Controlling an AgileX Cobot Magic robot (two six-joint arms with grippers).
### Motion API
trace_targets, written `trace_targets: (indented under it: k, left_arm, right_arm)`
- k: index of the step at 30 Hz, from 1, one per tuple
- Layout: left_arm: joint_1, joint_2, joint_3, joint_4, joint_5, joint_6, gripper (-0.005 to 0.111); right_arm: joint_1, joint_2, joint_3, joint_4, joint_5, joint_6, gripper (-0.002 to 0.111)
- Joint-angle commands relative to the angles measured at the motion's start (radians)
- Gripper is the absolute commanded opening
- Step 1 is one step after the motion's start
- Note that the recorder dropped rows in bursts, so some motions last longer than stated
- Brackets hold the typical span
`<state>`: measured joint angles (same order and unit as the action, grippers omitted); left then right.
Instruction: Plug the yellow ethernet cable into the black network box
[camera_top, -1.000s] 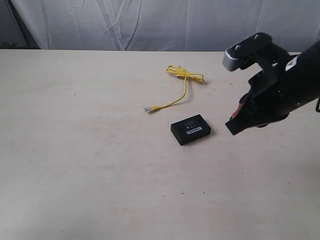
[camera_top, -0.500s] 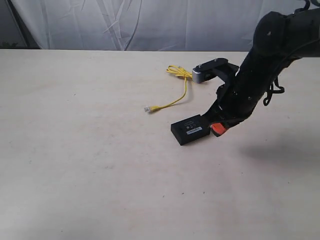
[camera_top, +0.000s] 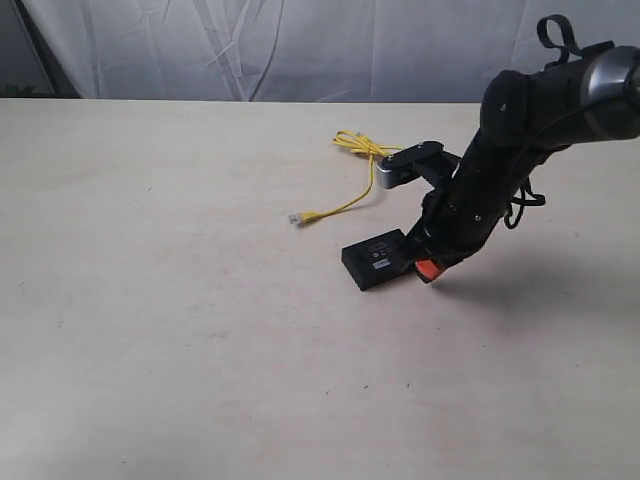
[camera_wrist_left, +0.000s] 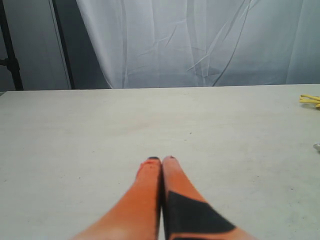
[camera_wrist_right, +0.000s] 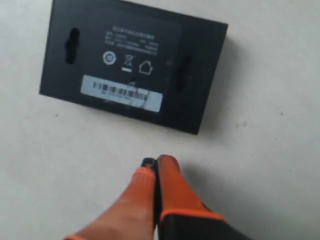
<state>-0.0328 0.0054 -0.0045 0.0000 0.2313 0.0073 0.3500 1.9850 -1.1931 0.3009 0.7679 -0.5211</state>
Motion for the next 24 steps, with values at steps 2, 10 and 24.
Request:
trace_targets:
  k: [2,10,24]
  left_arm:
    - [0.004,-0.005,0.005,-0.006,-0.007,-0.001,0.000]
    - [0.004,-0.005,0.005,-0.006,-0.007,-0.001,0.000]
    - [0.004,-0.005,0.005,-0.006,0.000,-0.001,0.000]
  right_arm:
    - [0.001,0.033,-0.034,0.000,-0.032,0.001,-0.001]
    - [0.001,0.059,-0.050,-0.006,-0.095,0.001,-0.001]
    - [0.001,0.101,-0.050,0.000,-0.274,0.001,-0.001]
